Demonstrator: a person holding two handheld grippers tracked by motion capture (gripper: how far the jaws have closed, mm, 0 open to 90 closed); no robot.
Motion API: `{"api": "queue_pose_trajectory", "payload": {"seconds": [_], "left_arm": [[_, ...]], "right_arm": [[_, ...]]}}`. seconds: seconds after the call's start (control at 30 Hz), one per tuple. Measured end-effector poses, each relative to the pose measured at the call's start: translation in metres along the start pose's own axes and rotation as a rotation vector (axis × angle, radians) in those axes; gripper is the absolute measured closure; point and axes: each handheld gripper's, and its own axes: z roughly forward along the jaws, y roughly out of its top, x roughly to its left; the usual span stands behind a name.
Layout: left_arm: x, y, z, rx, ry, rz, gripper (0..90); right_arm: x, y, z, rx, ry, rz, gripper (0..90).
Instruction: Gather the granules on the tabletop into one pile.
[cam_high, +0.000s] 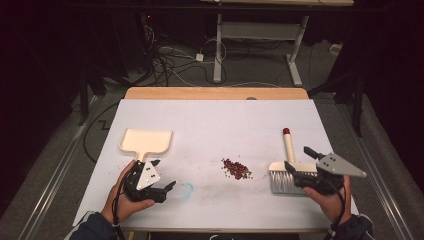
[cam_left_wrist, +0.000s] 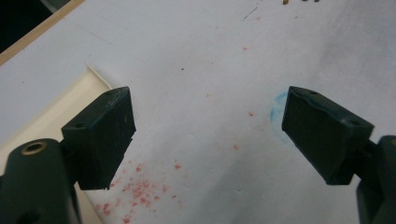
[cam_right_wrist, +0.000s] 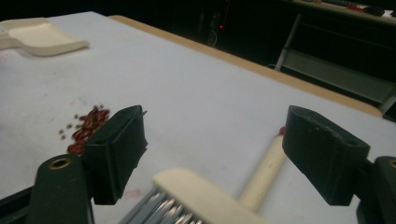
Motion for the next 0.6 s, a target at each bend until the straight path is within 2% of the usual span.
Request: {"api": "queue_pose_trajectory", "payload": {"seconds": [0.13,0.23,0.3,0.4,0.6], "left_arm": [[-0.001,0.000,-0.001,0.003,0.005,0.006,16.4],[-0.003,0.000,-0.002,-0.003,0.004,0.012,16.4],[-0.003,-0.001,-0.002,-0.001,0.003,0.014,16.4],[-0.002,-0.001,-0.003,-0.009,0.001,0.005,16.4],[-0.002,0.000,-0.003,-0.014,-0.001,0.016,16.4]], "right_arm": [[0.018,-0.016,-0.005,0.041,0.003,-0.079,20.1],[0.024,-0.017,-0.007,0.048,0.005,-0.118,20.4],[0.025,-0.014,-0.007,0.031,0.013,-0.115,20.4],[0.027,-0.014,-0.007,0.036,0.017,-0.116,20.5],[0.030,-0.013,-0.008,0.036,0.015,-0.133,20.4]]}}
